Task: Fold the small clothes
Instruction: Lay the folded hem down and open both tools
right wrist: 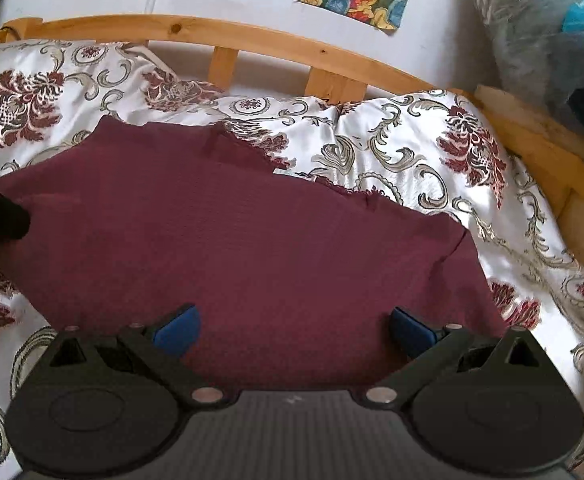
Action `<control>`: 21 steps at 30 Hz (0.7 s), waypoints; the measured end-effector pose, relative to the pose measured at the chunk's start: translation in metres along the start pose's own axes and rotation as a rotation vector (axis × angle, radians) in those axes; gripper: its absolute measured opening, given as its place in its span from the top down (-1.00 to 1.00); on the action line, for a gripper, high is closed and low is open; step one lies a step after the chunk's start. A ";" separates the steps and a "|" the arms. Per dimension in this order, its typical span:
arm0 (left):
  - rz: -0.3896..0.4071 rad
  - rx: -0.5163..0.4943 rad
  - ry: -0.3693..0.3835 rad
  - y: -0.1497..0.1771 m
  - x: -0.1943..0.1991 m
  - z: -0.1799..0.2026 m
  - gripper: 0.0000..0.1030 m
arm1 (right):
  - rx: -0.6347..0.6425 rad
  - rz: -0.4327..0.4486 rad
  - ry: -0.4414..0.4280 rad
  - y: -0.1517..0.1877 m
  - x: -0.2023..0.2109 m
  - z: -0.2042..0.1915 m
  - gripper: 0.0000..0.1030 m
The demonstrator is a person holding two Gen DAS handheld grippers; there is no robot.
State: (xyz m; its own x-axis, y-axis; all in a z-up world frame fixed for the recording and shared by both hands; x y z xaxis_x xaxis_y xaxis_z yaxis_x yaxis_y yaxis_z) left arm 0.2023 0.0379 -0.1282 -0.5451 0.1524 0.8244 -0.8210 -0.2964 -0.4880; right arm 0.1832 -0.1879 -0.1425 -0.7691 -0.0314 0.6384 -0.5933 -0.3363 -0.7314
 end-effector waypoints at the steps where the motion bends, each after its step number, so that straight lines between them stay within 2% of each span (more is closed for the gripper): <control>1: 0.001 0.000 -0.001 0.000 0.000 0.000 -0.99 | -0.005 -0.001 -0.003 0.000 0.000 0.000 -1.00; 21: 0.006 -0.017 -0.007 0.003 -0.002 -0.002 -0.99 | -0.003 0.018 0.008 0.002 0.000 0.000 -1.00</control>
State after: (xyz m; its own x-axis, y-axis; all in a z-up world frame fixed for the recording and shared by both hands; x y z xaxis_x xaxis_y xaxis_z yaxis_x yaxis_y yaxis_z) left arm 0.2003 0.0387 -0.1316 -0.5486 0.1436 0.8236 -0.8206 -0.2813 -0.4975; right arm 0.1822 -0.1886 -0.1439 -0.7813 -0.0295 0.6234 -0.5805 -0.3325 -0.7433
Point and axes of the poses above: each gripper's, at about its wrist camera, not at the fingertips, and x roughly against the way its jaws point, z to its right, y to its underside, the point moved 9 cm from there along -x, roughly the way its jaws point, and after that the axes turned 9 degrees about -z, right-handed, at the moved point
